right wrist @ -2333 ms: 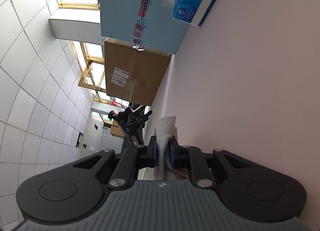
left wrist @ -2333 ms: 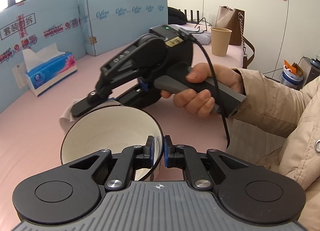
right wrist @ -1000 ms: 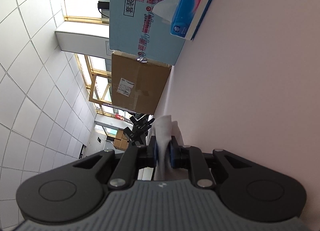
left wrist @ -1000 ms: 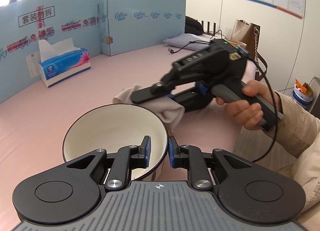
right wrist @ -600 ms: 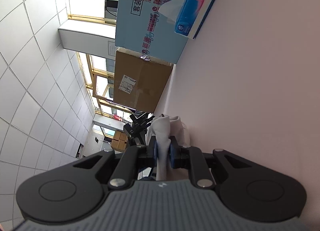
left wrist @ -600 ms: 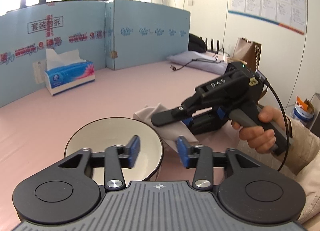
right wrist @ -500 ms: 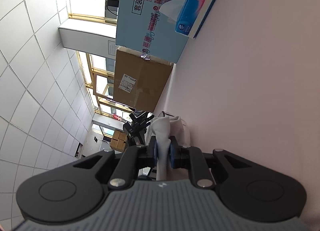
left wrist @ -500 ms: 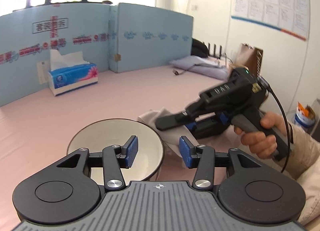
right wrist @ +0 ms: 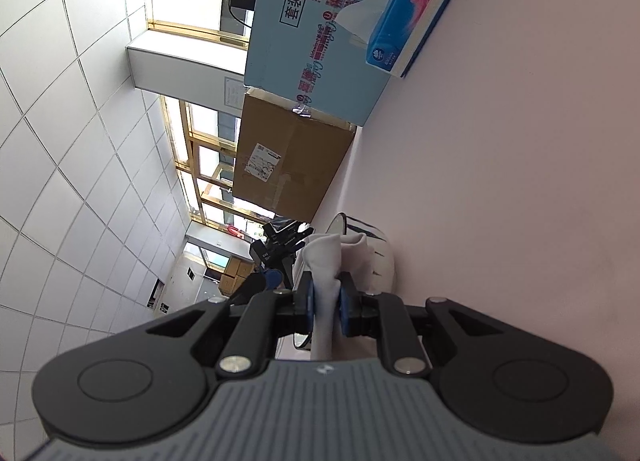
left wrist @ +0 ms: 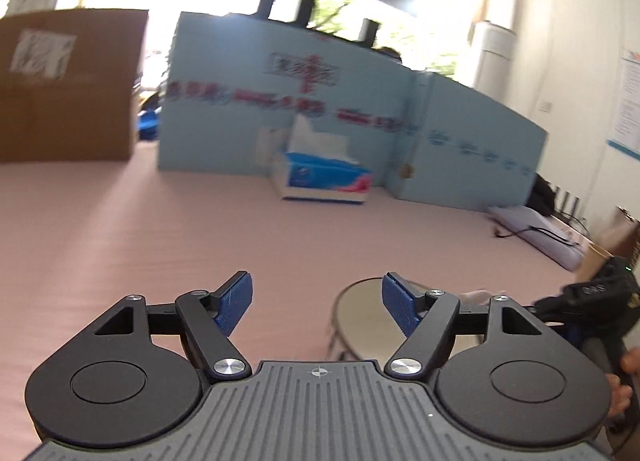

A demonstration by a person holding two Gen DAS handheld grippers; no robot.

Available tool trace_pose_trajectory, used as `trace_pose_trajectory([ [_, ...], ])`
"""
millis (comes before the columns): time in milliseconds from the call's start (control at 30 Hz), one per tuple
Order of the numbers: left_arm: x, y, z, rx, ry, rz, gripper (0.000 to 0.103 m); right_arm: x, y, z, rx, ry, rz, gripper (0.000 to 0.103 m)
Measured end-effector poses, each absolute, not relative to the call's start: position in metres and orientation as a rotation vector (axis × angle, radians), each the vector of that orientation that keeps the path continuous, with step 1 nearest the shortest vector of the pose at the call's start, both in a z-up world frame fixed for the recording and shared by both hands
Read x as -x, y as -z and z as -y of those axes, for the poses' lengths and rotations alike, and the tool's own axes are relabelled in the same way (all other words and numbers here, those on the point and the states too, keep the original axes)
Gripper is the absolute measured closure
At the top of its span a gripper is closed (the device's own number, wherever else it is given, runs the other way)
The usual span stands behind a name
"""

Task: Clean bowl
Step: 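Open the left tool to release the bowl rim and pull away, then lower the beige cloth onto the table and open the right tool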

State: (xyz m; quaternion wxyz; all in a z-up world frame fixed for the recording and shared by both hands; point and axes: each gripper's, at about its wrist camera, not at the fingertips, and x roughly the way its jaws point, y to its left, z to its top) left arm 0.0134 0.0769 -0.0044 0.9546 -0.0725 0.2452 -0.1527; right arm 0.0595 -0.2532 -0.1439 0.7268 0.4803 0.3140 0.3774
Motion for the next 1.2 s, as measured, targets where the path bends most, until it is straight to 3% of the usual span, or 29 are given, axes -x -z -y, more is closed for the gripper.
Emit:
trace_pose_trajectory([
  [400,-0.015,0.016,-0.071,0.155,0.287,-0.536,0.022,-0.068,0.116,0.248,-1.022,-0.877,-0.619,0.086],
  [800,-0.016,0.010,-0.088,0.203,0.170,-0.504,0.018,-0.052,0.059,0.238,-0.461,-0.492,-0.424,0.086],
  [1200,-0.021,0.018,-0.086,0.150,0.075,-0.527,0.016,-0.053,0.087,0.212,-0.190,-0.317,-0.466,0.086],
])
